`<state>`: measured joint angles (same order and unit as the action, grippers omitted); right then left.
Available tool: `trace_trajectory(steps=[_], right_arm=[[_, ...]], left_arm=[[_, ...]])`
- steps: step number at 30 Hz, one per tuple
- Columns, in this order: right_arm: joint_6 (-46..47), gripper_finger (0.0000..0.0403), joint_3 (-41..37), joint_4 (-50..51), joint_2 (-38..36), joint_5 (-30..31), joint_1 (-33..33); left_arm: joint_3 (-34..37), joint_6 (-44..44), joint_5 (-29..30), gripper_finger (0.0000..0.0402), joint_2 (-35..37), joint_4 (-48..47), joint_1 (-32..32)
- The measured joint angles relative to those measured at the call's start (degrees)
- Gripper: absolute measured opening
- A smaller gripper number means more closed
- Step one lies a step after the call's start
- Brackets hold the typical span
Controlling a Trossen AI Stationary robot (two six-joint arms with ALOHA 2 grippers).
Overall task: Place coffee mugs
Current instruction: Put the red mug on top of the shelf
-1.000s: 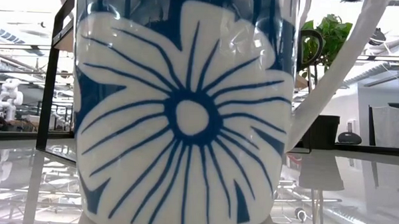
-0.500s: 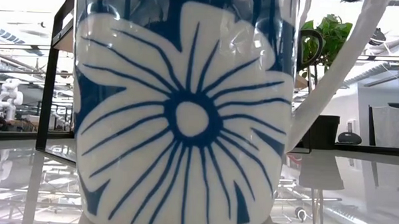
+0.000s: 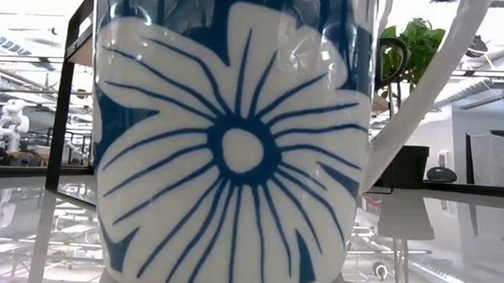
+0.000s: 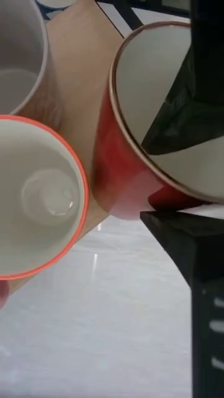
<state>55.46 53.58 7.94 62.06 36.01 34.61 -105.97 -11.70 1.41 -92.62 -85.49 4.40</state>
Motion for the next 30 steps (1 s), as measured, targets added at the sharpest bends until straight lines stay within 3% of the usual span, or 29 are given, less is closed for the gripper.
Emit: trace_trajectory(steps=[9,15,21,30], right_arm=[[0.8,0.0,0.0,0.0,0.0,0.0,0.0],[0.9,0.0,0.0,0.0,0.0,0.0,0.0],[0.9,0.0,0.0,0.0,0.0,0.0,0.0],[0.7,0.0,0.0,0.3,0.0,0.2,0.0]], left_arm=[[0.1,1.6,-1.7,0.0024,0.0,0.5,0.0],[0.1,1.2,-2.9,0.0025,0.0,-0.5,-0.3],[0.1,2.1,-2.4,0.0059,0.0,-1.2,-0.3],[0.0,2.7,-3.0,0.0074,0.0,-0.9,-0.3]])
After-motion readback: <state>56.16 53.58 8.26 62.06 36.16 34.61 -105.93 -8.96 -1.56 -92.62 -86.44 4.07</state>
